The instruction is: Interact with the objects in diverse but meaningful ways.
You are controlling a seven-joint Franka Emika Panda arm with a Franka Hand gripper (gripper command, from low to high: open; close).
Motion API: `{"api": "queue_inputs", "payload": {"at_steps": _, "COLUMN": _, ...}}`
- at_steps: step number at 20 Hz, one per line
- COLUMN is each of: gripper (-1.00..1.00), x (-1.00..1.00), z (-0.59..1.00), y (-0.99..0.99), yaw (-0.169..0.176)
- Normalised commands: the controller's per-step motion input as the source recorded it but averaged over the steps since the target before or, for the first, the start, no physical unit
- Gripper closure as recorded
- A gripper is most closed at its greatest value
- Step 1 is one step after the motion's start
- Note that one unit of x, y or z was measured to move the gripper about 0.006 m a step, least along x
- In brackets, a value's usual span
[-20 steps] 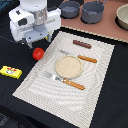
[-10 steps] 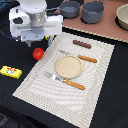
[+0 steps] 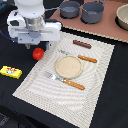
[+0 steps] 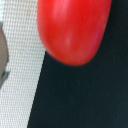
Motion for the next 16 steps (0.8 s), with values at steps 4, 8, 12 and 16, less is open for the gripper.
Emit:
{"api": "queue_inputs", "payload": {"at_steps": 4, "gripper": -1.00, "x": 0.00, "z": -0.26, "y": -0.12, "yaw": -0.058}}
{"api": "queue_inputs", "payload": {"at_steps": 8, "gripper": -1.00, "x": 0.11, "z": -0.25, "y": -0.01, "yaw": -0.025}}
{"api": "queue_inputs", "payload": {"at_steps": 12, "gripper": -1.00, "x": 0.14, "z": -0.22, "y": 0.00, "yaw": -0.024}}
{"api": "queue_inputs", "payload": {"at_steps": 16, "gripper": 1.00, "x": 0.14, "z": -0.20, "y": 0.00, "yaw": -0.024}}
